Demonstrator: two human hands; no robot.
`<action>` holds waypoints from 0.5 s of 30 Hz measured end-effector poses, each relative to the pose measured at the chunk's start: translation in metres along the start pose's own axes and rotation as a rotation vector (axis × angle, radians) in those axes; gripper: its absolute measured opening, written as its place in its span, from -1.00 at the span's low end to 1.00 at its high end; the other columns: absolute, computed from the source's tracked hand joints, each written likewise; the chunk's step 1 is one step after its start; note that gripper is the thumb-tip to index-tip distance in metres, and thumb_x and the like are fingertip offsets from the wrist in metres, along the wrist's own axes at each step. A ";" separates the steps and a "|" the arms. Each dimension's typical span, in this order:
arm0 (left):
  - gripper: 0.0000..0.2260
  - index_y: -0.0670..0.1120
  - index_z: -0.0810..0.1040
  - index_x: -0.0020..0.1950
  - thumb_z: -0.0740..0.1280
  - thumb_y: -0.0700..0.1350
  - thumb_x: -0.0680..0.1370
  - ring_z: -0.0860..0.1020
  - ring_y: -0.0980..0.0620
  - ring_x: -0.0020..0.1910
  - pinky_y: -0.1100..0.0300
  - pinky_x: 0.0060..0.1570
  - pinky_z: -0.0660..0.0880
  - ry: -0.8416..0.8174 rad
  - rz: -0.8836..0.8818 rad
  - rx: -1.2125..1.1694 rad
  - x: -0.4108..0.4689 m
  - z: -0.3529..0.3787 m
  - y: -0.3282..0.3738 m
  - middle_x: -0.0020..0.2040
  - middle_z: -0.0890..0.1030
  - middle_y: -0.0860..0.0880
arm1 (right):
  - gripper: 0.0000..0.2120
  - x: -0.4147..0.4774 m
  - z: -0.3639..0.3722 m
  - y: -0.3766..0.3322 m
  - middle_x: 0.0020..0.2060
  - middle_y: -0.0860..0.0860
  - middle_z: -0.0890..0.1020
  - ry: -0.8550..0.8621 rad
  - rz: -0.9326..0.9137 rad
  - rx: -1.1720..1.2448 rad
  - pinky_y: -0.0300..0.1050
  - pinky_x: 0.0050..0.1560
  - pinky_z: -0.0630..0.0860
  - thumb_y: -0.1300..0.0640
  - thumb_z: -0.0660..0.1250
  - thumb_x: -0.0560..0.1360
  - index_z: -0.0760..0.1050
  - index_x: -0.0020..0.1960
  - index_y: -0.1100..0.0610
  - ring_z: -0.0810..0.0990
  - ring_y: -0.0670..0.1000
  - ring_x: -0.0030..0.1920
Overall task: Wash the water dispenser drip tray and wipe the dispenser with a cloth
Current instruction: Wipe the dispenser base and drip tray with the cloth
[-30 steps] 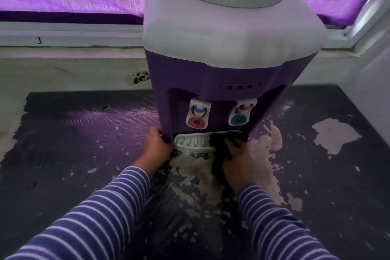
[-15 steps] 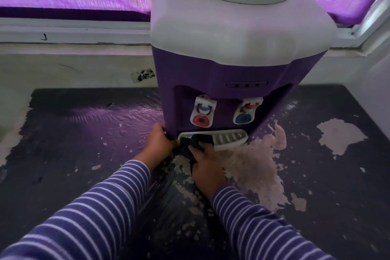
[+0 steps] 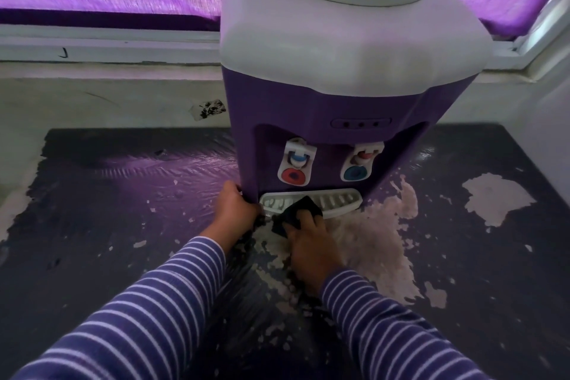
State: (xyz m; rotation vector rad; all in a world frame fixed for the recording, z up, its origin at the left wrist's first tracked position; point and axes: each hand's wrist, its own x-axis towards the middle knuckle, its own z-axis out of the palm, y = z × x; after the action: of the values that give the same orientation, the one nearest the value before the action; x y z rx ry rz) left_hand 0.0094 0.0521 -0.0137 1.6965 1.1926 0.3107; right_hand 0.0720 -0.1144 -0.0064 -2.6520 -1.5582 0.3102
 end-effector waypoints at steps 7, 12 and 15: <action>-0.55 -0.07 0.37 0.01 0.53 -0.12 0.26 0.57 -0.17 -0.09 -0.17 -0.10 0.57 -0.001 0.008 0.005 -0.001 0.000 -0.002 -0.03 0.57 -0.14 | -0.61 -0.010 0.007 0.030 0.34 0.13 0.30 0.045 0.209 0.186 -0.02 0.34 0.31 0.14 0.17 0.54 0.46 0.35 0.07 0.32 0.20 0.26; -0.58 -0.06 0.36 0.01 0.52 -0.14 0.29 0.58 -0.15 -0.14 -0.16 -0.15 0.58 -0.011 0.010 0.023 -0.003 -0.001 0.000 -0.05 0.58 -0.13 | -0.60 -0.014 0.007 0.051 0.38 0.10 0.33 0.130 0.414 0.342 -0.13 0.41 0.22 0.26 0.20 0.50 0.50 0.31 0.09 0.31 0.13 0.34; -0.60 -0.10 0.36 0.01 0.50 -0.16 0.31 0.56 -0.14 -0.11 -0.13 -0.09 0.56 -0.010 0.024 0.044 -0.002 -0.002 0.001 -0.02 0.57 -0.16 | -0.59 -0.013 0.002 0.065 0.40 0.07 0.36 0.138 0.509 0.360 -0.22 0.38 0.16 0.27 0.16 0.53 0.44 0.36 0.09 0.30 0.07 0.36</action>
State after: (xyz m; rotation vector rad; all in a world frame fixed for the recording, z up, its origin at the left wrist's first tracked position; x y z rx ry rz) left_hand 0.0079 0.0515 -0.0109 1.7496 1.1807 0.2917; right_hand 0.1217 -0.1578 -0.0162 -2.6573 -0.6885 0.3735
